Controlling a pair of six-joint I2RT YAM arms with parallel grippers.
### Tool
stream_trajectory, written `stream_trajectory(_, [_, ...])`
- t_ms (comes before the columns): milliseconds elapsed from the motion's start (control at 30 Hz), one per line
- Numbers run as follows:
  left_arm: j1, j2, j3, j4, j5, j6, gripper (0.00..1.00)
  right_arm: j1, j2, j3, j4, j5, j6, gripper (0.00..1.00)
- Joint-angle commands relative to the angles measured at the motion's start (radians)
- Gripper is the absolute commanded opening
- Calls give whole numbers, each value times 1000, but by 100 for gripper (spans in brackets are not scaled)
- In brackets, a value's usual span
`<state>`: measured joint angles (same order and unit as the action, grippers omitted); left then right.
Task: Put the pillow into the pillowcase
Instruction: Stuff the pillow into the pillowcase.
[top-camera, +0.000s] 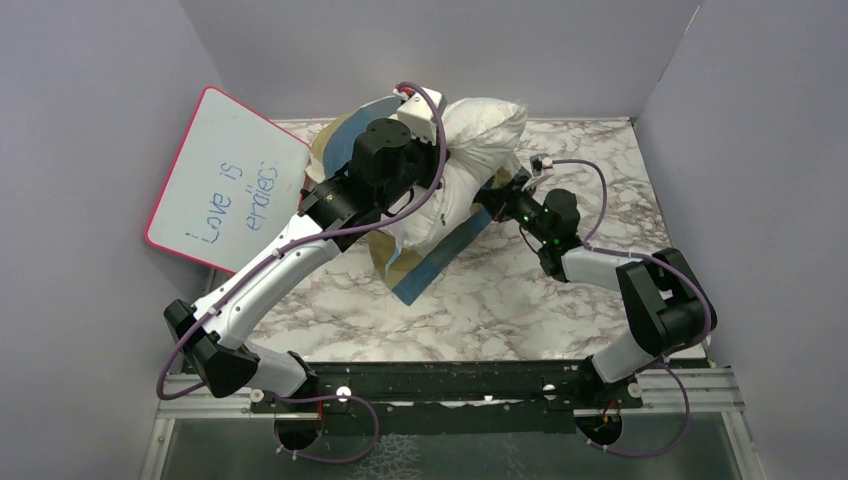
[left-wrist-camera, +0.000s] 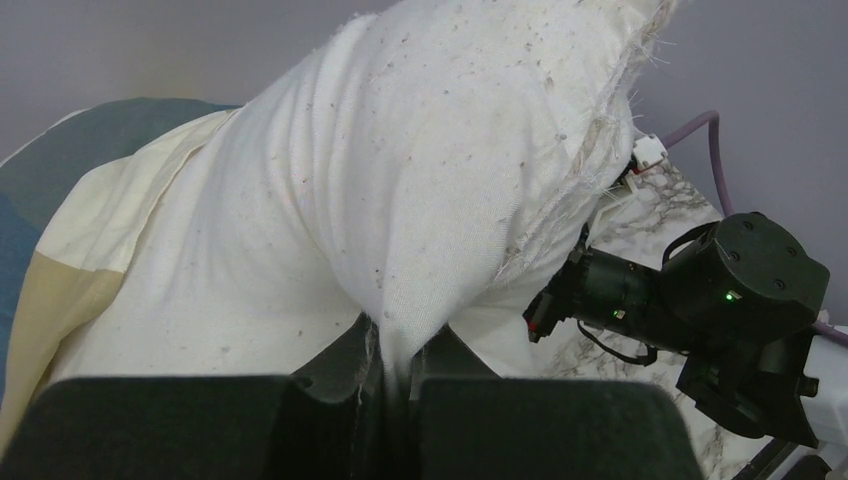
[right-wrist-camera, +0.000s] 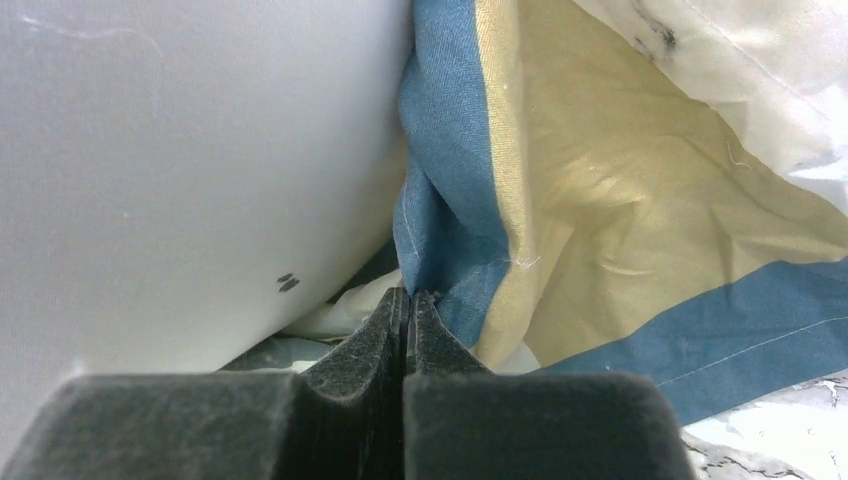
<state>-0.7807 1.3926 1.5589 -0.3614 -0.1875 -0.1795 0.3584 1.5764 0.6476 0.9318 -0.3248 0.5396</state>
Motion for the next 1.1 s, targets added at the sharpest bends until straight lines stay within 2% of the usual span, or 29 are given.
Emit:
stream_trajectory(0, [8, -45, 12, 81, -42, 3, 0, -4, -16, 24, 45, 29, -12, 5])
stream_trajectory(133, [8, -47, 9, 83, -35, -8, 0, -3, 16, 72, 26, 23, -5, 18])
stream_trajectory(533, [7, -41, 9, 97, -32, -19, 0, 17, 14, 128, -199, 266, -49, 11])
stream_trajectory(867, [8, -42, 10, 103, -30, -25, 0, 57, 11, 172, -298, 382, -78, 20])
stream_trajectory(1067, [8, -41, 10, 105, -26, -27, 0, 100, -27, 170, -350, 559, -90, 24])
